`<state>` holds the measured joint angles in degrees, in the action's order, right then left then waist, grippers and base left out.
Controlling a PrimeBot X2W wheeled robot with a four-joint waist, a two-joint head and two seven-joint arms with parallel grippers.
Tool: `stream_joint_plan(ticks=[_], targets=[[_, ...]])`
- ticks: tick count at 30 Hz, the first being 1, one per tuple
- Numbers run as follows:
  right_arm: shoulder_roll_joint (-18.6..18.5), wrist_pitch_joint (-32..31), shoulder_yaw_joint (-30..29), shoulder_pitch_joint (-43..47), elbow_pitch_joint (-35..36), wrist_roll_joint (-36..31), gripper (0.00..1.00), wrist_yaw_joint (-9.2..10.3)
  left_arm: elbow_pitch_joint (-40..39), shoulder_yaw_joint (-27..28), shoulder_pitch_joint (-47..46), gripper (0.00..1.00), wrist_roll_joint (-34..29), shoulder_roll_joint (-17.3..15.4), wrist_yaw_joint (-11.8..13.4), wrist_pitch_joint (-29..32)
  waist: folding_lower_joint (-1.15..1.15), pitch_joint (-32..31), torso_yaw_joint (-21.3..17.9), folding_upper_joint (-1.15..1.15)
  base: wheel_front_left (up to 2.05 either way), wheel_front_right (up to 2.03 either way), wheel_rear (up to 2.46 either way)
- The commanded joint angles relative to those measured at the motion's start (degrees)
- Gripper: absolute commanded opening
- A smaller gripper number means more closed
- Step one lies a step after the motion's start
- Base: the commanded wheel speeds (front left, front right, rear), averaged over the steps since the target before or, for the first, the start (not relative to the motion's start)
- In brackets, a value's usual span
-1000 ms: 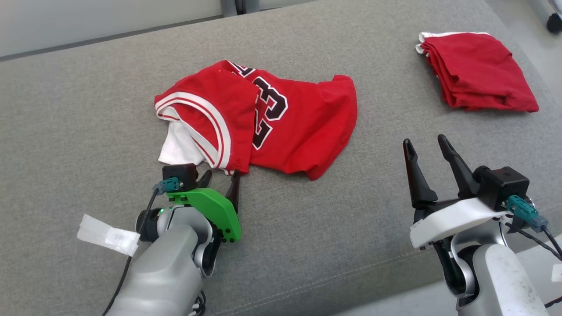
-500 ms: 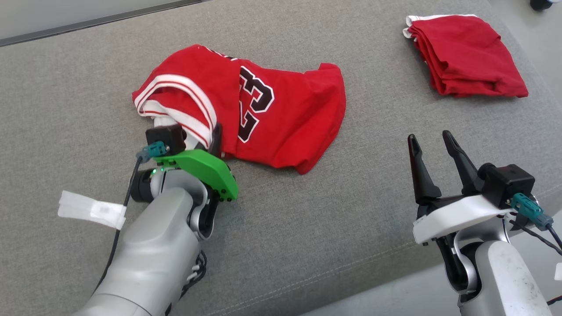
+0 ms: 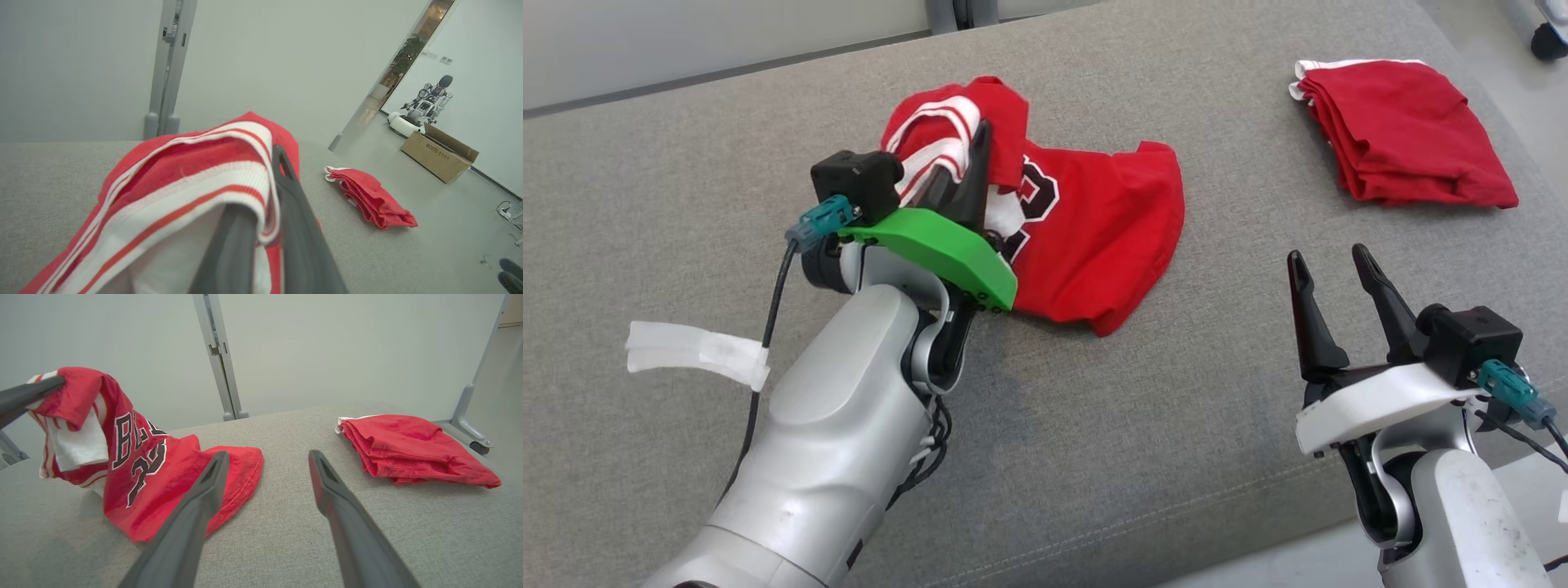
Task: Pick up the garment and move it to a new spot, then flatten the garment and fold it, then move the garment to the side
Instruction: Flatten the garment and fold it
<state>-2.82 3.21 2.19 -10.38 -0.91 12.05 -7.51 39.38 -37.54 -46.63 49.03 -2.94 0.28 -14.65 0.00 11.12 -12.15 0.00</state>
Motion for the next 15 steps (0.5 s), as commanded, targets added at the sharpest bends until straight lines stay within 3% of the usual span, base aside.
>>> stream_joint_plan(ticks=[1,9,12,15], targets=[[-0.1,-0.1,-0.2,0.7,0.1,-0.3,1.00,0.04,-1.1,-0.1,-0.2,0.00,0.6,-0.1,0.4,0.2,0.00,-0.6,0.4,0.00,0.00,0.00,0.00],[-0.1,-0.4,-1.6,2.1,0.8,-0.6,1.00,0.04,-14.4,2.2,7.4,0.00,5.3,-1.9,7.4,4.7,0.00,-1.9,2.0,0.00,0.00,0.00,0.00],[-0.1,-0.5,-1.9,2.3,1.0,-0.3,1.00,0.04,-18.2,3.9,12.6,0.00,7.2,-4.4,11.0,6.1,0.00,-1.9,2.9,0.00,0.00,0.00,0.00],[-0.1,-0.6,-1.5,2.2,1.2,-0.1,1.00,0.04,-19.4,5.4,16.7,0.00,8.5,-7.5,12.6,7.6,0.00,-1.4,3.6,0.00,0.00,0.00,0.00]])
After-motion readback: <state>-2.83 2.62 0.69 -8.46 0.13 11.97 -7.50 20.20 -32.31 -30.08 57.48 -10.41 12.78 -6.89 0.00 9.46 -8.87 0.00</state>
